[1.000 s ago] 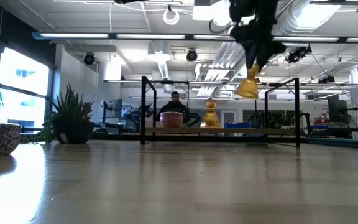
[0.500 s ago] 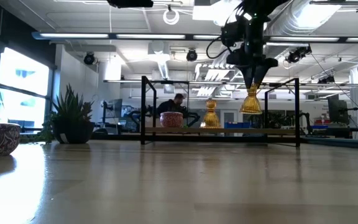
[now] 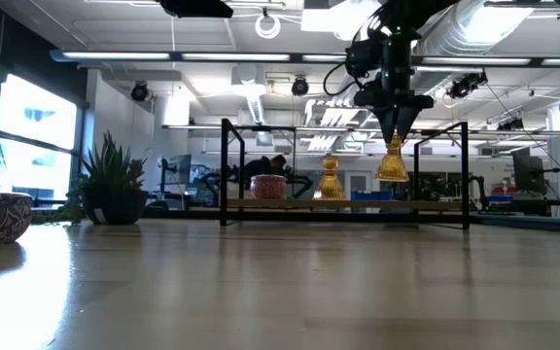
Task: Pick & Place candle stick holders
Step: Put the top orange glass candle holder on the shelf, then put the red patterned scented candle on the shelf
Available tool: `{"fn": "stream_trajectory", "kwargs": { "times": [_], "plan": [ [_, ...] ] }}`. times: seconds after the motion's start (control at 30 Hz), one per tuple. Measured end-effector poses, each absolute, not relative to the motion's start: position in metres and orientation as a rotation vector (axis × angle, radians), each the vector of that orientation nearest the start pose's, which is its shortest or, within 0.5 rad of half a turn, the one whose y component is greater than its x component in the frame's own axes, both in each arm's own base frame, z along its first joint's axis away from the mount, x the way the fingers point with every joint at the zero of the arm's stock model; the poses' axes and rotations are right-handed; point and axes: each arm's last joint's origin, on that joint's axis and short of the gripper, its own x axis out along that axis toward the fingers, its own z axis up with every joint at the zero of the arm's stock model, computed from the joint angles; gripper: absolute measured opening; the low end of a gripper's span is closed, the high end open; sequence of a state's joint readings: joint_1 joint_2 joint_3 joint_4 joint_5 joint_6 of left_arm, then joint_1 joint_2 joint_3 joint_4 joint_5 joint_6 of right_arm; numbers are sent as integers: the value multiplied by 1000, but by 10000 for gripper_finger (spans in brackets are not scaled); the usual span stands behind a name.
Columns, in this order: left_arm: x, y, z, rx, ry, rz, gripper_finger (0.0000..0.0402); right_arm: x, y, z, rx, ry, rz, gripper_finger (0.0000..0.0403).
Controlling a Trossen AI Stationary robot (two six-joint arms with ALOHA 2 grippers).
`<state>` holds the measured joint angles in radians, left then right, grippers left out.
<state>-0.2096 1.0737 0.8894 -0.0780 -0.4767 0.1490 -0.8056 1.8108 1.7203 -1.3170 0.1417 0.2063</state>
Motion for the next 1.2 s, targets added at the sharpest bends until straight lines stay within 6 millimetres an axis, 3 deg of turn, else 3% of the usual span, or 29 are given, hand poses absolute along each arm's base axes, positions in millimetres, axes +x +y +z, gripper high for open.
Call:
{"fn": "stream_trajectory", "kwargs": {
  "times": [0.37,0.73,1.0,1.2],
  "plan": [
    [234,-36,325,238,269,247,386,245,-261,281,665,1378,-933,161],
    [233,-37,322,243,296,226,386,248,-264,272,684,1405,-935,164],
    [233,-37,322,242,296,220,386,247,-262,272,705,1419,-916,209],
    [233,-37,322,242,302,220,386,246,-261,272,706,1428,-911,213]
  ]
}}
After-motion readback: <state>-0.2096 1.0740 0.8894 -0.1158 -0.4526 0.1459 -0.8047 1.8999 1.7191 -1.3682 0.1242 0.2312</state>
